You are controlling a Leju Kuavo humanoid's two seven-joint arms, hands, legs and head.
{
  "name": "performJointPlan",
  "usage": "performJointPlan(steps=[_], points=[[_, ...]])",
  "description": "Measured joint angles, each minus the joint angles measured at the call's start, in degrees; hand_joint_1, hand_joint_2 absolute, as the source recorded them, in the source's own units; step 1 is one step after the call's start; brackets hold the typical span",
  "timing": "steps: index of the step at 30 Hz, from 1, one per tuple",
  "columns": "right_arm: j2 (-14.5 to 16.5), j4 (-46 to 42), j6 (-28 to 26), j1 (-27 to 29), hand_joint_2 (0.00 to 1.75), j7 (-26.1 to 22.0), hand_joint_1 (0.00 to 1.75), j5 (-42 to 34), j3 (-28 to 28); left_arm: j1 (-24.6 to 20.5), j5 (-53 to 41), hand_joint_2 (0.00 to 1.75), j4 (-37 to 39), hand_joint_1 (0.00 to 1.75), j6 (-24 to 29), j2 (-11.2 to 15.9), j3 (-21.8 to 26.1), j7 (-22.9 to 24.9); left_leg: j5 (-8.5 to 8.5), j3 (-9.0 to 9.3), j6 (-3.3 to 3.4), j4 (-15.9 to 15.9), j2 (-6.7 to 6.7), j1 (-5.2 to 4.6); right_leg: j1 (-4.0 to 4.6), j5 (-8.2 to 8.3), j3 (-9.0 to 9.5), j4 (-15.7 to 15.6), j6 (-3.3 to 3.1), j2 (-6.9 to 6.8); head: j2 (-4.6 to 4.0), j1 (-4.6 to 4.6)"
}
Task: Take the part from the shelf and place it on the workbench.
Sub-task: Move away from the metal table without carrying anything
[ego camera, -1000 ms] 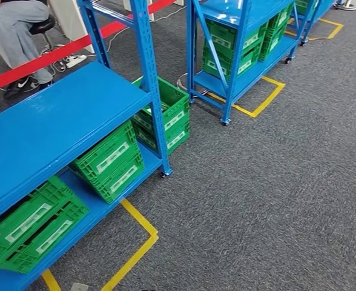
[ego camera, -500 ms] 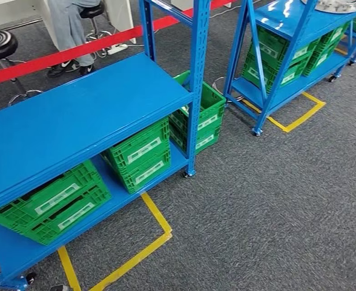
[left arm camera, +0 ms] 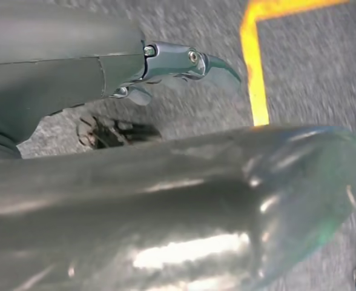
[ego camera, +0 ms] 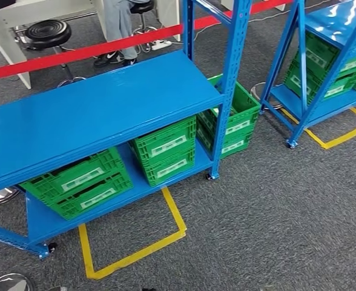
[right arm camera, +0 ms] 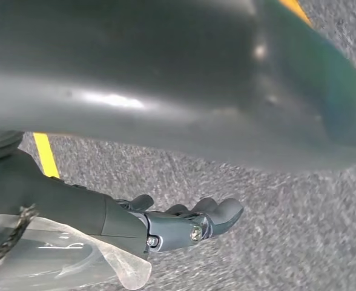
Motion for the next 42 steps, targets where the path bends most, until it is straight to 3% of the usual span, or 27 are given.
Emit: performJointPlan(steps=[2,4,5,7,9,11,13,14,15,17,19,22,24,27,28,29,30,32,34,36,39,41,42], points=[[-0.1,0.48,-0.01,-0.3,0.0,0.0,0.0,0.02,0.09,-0.01,0.0,0.0,-0.09,0.0,0.05,0.06,0.19,-0.02,3.3,4.3,1.07,-8.0,2.47,-0.67,0.35,-0.32,0.27,0.01,0.14,-1.34,0.0,0.0],[-0.22,0.88,-0.04,-0.43,0.0,-0.01,0.0,0.03,0.16,-0.26,0.0,0.0,-0.21,0.0,0.07,0.11,0.28,-0.06,4.22,6.72,1.84,-12.83,4.64,-1.42,0.65,-0.71,0.43,0.03,0.63,-2.62,0.0,0.03],[-0.29,1.04,-0.08,-0.51,0.0,-0.02,0.0,0.04,0.19,-0.29,-0.02,0.0,-0.24,0.0,0.09,0.12,0.31,-0.09,3.96,6.79,1.94,-13.29,4.6,-1.63,0.74,-0.85,0.53,-0.02,0.92,-3.33,0.0,0.06],[-0.42,1.25,-0.21,-0.93,0.0,-0.03,0.0,0.06,0.29,-0.01,-0.15,0.0,-0.25,0.0,0.22,0.02,0.37,-0.13,4.26,6.84,2.19,-13.88,3.11,-1.47,0.69,-1.14,0.98,-0.2,1.44,-4.3,0.0,0.15],[-0.58,1.45,-0.35,-1.38,0.0,-0.08,0.0,0.05,0.45,0.18,-0.4,0.0,-0.3,0.0,0.51,-0.11,0.4,-0.17,4.76,7.24,2.64,-14.71,1.76,-1.03,0.54,-2.74,0.22,1.78,1.99,-1.67,0.0,0.3],[-0.91,1.69,-0.53,-1.48,0.0,0.02,0.0,0.03,0.54,0.02,-0.72,0.0,-0.41,0.0,0.93,-0.23,0.41,-0.22,5.02,7.32,2.99,-15.02,0.46,-0.82,0.28,-6.06,-3.17,8.55,2.4,2.47,0.0,0.55],[-1.22,1.97,-0.7,-1.36,0.0,0.25,0.0,0.03,0.58,0.04,-0.97,0.0,-0.5,0.0,1.28,-0.38,0.42,-0.23,5.01,7.27,3.1,-15.01,-0.78,-0.8,0.12,-8.01,-7.14,15.49,2.69,3.9,0.0,0.64],[-1.34,2.11,-0.73,-1.33,0.0,0.35,0.0,0.03,0.61,0.15,-1.05,0.0,-0.52,0.0,1.38,-0.45,0.42,-0.23,4.97,7.33,3.07,-14.99,-1.26,-0.77,0.07,-7.41,-8.1,16.42,2.81,4.03,0.0,0.65],[-1.44,2.21,-0.77,-1.36,0.0,0.44,0.0,0.04,0.66,0.26,-1.08,0.0,-0.54,0.0,1.44,-0.5,0.43,-0.23,4.9,7.44,2.97,-14.96,-1.65,-0.72,-0.03,-5.62,-7.89,14.92,2.91,4.04,0.0,0.64],[-1.66,2.41,-0.9,-1.5,0.0,0.65,0.0,0.04,0.78,0.32,-1.1,0.0,-0.58,0.0,1.49,-0.59,0.46,-0.27,4.63,7.71,2.55,-14.82,-2.22,-0.65,-0.38,-0.97,-5.11,7.46,3.1,4.34,0.0,0.66],[-1.79,2.72,-1.03,-1.78,0.0,0.84,0.0,0.07,0.98,0.31,-1.11,0.0,-0.73,0.0,1.5,-0.63,0.51,-0.35,4.31,7.58,1.92,-14.37,-2.53,-0.83,-0.61,1.17,-2.5,1.64,2.81,5.03,0.0,0.71],[-1.97,3.04,-1.19,-2.09,0.0,0.96,0.0,0.09,1.25,0.45,-1.27,0.0,-1.01,0.0,1.5,-0.66,0.6,-0.49,4.2,7.21,1.11,-14.03,-2.68,-0.93,-0.52,1.21,-2.05,0.68,1.59,5.22,0.01,0.69],[-2.08,3.17,-1.33,-2.24,0.0,0.94,0.0,-0.01,1.37,0.52,-1.51,0.0,-1.19,0.0,1.49,-0.69,0.65,-0.58,2.85,6.48,0.53,-12.15,-1.96,-0.79,-0.6,1.28,-1.86,0.54,0.86,4.86,0.0,0.49],[-2.18,3.33,-1.55,-2.34,0.0,1.04,0.0,-0.1,1.55,0.46,-1.76,0.0,-1.44,0.0,1.5,-0.93,0.69,-0.67,-2.18,1.69,-0.21,-1.92,-0.78,-0.52,-0.51,1.05,-1.6,0.48,0.17,3.97,0.0,0.2],[-2.21,3.37,-1.63,-2.33,0.0,1.13,0.0,-0.11,1.58,0.52,-1.79,0.0,-1.49,0.0,1.51,-1.02,0.7,-0.67,-3.2,0.05,-0.3,1.31,-0.69,-0.44,-0.43,0.96,-1.52,0.48,0.08,3.7,0.0,0.2],[-2.23,3.4,-1.69,-2.33,0.0,1.21,0.0,-0.11,1.61,0.63,-1.8,0.0,-1.53,0.0,1.51,-1.13,0.71,-0.67,-3.11,-0.75,-0.3,2.75,-0.67,-0.39,-0.36,0.86,-1.42,0.49,0.03,3.5,0.0,0.21],[-2.25,3.44,-1.72,-2.34,0.0,1.29,0.0,-0.1,1.62,0.74,-1.81,0.0,-1.59,0.0,1.52,-1.21,0.72,-0.67,-1.89,-0.46,-0.21,1.93,-0.65,-0.37,-0.3,0.75,-1.26,0.49,0.03,3.37,0.0,0.2],[-2.26,3.57,-1.74,-2.42,0.0,1.36,0.0,-0.08,1.68,0.88,-1.87,0.0,-1.82,0.0,1.53,-1.33,0.75,-0.67,2.44,2.67,0.27,-4.8,-0.5,-0.43,-0.23,0.45,-0.78,0.49,0.13,3.21,0.0,0.19],[-2.26,3.78,-1.74,-2.57,0.0,1.43,0.0,-0.04,1.84,0.83,-2.03,0.0,-2.24,0.0,1.48,-1.48,0.76,-0.66,4.63,5.72,0.87,-11.22,-0.11,-0.74,-0.04,0.12,-0.58,0.53,0.55,3.08,0.0,0.19],[-2.27,3.94,-1.76,-2.77,0.0,1.59,0.0,-0.05,2.06,0.85,-2.24,0.0,-2.73,0.0,1.37,-1.76,0.78,-0.6,4.32,6.55,1.28,-13.22,0.03,-1.06,0.06,-0.01,-0.65,0.42,1.19,2.91,0.0,0.26],[-2.34,4.11,-1.86,-3.02,0.0,1.81,0.0,-0.11,2.33,1.15,-2.48,0.0,-3.43,0.0,1.19,-2.21,0.88,-0.43,4.53,7.01,2.08,-14.28,-0.2,-0.8,0.01,-0.83,-0.95,1.07,2.08,3.02,0.0,0.42],[-2.43,4.21,-1.96,-3.12,0.0,1.89,0.0,-0.15,2.5,1.17,-2.67,0.0,-3.85,0.0,1.08,-2.5,1.01,-0.32,4.67,7.35,2.61,-14.78,-0.25,-0.6,-0.02,-3.46,-3.44,5.94,2.39,3.58,0.0,0.65],[-2.46,4.26,-2.0,-3.15,0.0,1.93,0.0,-0.16,2.56,1.15,-2.78,0.0,-4.06,0.0,1.02,-2.66,1.07,-0.27,4.62,7.36,2.78,-14.8,-0.27,-0.63,-0.04,-5.18,-5.59,9.96,2.5,3.77,0.0,0.72]])
